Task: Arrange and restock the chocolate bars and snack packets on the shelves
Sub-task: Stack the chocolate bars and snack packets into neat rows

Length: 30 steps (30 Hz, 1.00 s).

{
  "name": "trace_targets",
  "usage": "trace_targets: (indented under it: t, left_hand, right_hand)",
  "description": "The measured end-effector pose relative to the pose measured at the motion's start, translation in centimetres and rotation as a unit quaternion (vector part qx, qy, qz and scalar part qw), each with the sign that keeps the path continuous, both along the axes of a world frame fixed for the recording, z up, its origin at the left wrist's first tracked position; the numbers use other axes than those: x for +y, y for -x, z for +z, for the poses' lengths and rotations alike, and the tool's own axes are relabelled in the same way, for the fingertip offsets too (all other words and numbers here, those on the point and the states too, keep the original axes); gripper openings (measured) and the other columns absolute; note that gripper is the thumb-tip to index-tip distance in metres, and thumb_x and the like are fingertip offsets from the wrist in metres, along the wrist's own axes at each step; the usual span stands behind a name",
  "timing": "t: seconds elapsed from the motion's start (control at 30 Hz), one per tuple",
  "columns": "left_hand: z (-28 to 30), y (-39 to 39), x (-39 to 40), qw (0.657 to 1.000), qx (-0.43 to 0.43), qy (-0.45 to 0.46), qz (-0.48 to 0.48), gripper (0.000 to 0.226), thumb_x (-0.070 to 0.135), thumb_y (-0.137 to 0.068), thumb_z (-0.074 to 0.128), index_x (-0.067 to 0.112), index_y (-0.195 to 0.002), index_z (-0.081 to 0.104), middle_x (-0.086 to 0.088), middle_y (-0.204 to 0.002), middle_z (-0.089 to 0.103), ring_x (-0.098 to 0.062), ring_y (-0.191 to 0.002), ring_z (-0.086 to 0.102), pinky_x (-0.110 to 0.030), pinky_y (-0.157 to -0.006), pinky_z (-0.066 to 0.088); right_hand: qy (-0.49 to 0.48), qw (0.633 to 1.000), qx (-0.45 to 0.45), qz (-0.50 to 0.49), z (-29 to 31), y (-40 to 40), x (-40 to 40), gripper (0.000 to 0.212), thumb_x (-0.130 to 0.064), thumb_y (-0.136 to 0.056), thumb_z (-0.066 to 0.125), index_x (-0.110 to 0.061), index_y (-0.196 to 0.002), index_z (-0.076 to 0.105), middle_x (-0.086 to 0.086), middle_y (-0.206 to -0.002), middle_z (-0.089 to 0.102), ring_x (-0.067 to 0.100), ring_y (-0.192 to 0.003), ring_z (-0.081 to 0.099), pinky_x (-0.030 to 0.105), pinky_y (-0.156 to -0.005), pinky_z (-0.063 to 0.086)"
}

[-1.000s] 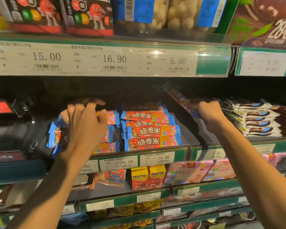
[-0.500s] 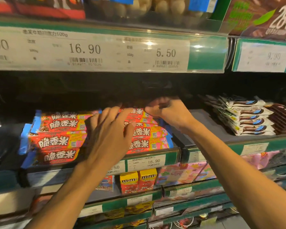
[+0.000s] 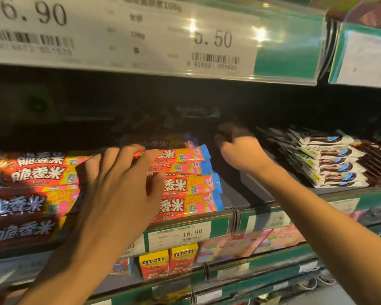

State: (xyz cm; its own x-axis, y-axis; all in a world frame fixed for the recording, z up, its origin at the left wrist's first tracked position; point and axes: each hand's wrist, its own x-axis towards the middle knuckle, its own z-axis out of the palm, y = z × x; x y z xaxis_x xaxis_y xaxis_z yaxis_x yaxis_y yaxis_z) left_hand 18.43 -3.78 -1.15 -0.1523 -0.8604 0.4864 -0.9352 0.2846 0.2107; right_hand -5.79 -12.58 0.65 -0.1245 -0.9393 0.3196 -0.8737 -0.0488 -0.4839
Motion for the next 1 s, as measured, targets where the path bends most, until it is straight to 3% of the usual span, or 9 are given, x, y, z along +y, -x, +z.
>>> trace_targets:
  t: [0.13, 0.23, 0.33, 0.4, 0.53, 0.67, 0.77, 0.87, 1.0]
  left_hand:
    - [-0.7, 0.7, -0.2, 0.999, 0.022, 0.042, 0.024, 0.038, 0.045, -0.091, 0.043, 0.028, -0.121, 0.058, 0.004, -0.116, 0.06, -0.026, -0.11, 0.051, -0.044, -0.093, 0.029]
    - [-1.5, 1.0, -0.6, 0.994, 0.046, 0.099, 0.032, 0.033, 0.041, -0.091, 0.05, 0.024, -0.114, 0.066, 0.002, -0.107, 0.065, -0.027, -0.104, 0.055, -0.043, -0.09, 0.03]
    - [-1.8, 0.9, -0.6, 0.99, 0.047, 0.134, 0.026, 0.031, 0.04, -0.092, 0.052, 0.024, -0.112, 0.068, 0.003, -0.105, 0.066, -0.025, -0.102, 0.056, -0.042, -0.088, 0.031]
    - [-1.7, 0.7, -0.6, 0.991, 0.046, 0.124, 0.018, 0.034, 0.042, -0.092, 0.049, 0.025, -0.114, 0.069, 0.003, -0.107, 0.066, -0.026, -0.103, 0.057, -0.042, -0.089, 0.032]
    - [-1.4, 0.8, -0.5, 0.995, 0.046, 0.086, 0.023, 0.04, 0.044, -0.092, 0.044, 0.027, -0.12, 0.065, 0.002, -0.113, 0.064, -0.026, -0.109, 0.053, -0.042, -0.093, 0.03]
    - [-1.2, 0.7, -0.2, 0.998, 0.037, 0.05, 0.025, 0.041, 0.047, -0.092, 0.042, 0.032, -0.127, 0.058, 0.005, -0.12, 0.061, -0.021, -0.115, 0.047, -0.038, -0.096, 0.026]
    - [-1.2, 0.3, 0.0, 0.999, 0.018, 0.034, 0.024, 0.044, 0.05, -0.093, 0.038, 0.034, -0.13, 0.056, 0.007, -0.124, 0.06, -0.017, -0.119, 0.043, -0.037, -0.099, 0.022]
    - [-1.1, 0.5, 0.2, 0.999, 0.021, 0.041, 0.02, 0.043, 0.048, -0.093, 0.042, 0.032, -0.129, 0.06, 0.005, -0.125, 0.061, -0.018, -0.12, 0.045, -0.038, -0.099, 0.023]
    - [-1.2, 0.4, 0.3, 0.998, 0.035, 0.053, 0.012, 0.041, 0.044, -0.09, 0.049, 0.03, -0.126, 0.064, 0.004, -0.124, 0.062, -0.019, -0.119, 0.047, -0.04, -0.096, 0.026]
  right_hand:
    - [-0.101, 0.987, 0.106, -0.06, 0.6, 1.8, -3.1, 0.05, -0.037, -0.102, 0.044, -0.01, -0.144, 0.042, 0.019, -0.147, 0.045, 0.04, -0.129, 0.047, 0.043, -0.107, 0.04]
    - [-0.177, 0.98, 0.072, -0.058, 1.9, 2.4, -2.6, 0.048, -0.023, -0.105, 0.042, 0.001, -0.147, 0.036, 0.022, -0.152, 0.038, 0.037, -0.139, 0.035, 0.04, -0.115, 0.025]
    - [-0.235, 0.969, 0.049, -0.052, 1.6, 3.8, -3.0, 0.049, -0.025, -0.106, 0.037, 0.0, -0.148, 0.034, 0.024, -0.148, 0.042, 0.04, -0.135, 0.041, 0.04, -0.107, 0.035]
    - [-0.226, 0.971, 0.051, -0.057, 0.9, 4.0, -3.1, 0.055, -0.039, -0.106, 0.033, -0.006, -0.15, 0.034, 0.021, -0.148, 0.044, 0.037, -0.134, 0.044, 0.037, -0.099, 0.037]
    - [-0.244, 0.964, 0.09, -0.045, 0.2, 4.3, -1.9, 0.072, -0.06, -0.101, 0.022, -0.01, -0.151, 0.037, 0.017, -0.151, 0.043, 0.032, -0.137, 0.041, 0.033, -0.11, 0.028]
    - [-0.186, 0.975, 0.119, -0.013, 0.2, 5.1, 1.0, 0.071, -0.074, -0.09, 0.037, -0.016, -0.12, 0.064, 0.015, -0.116, 0.067, 0.03, -0.105, 0.063, 0.034, -0.086, 0.049]
    - [-0.106, 0.983, 0.145, 0.034, -0.5, 5.6, 3.1, 0.059, -0.07, -0.085, 0.055, -0.024, -0.119, 0.066, 0.005, -0.117, 0.067, 0.024, -0.105, 0.063, 0.03, -0.083, 0.052]
    - [-0.048, 0.992, 0.113, 0.023, -0.7, 5.6, 3.9, 0.038, -0.063, -0.08, 0.067, -0.028, -0.094, 0.066, -0.001, -0.103, 0.064, 0.016, -0.09, 0.062, 0.027, -0.07, 0.047]
    - [-0.056, 0.994, 0.076, -0.054, -1.4, 5.2, 3.1, 0.05, -0.06, -0.08, 0.071, -0.019, -0.104, 0.06, 0.002, -0.1, 0.064, 0.021, -0.089, 0.062, 0.037, -0.074, 0.056]
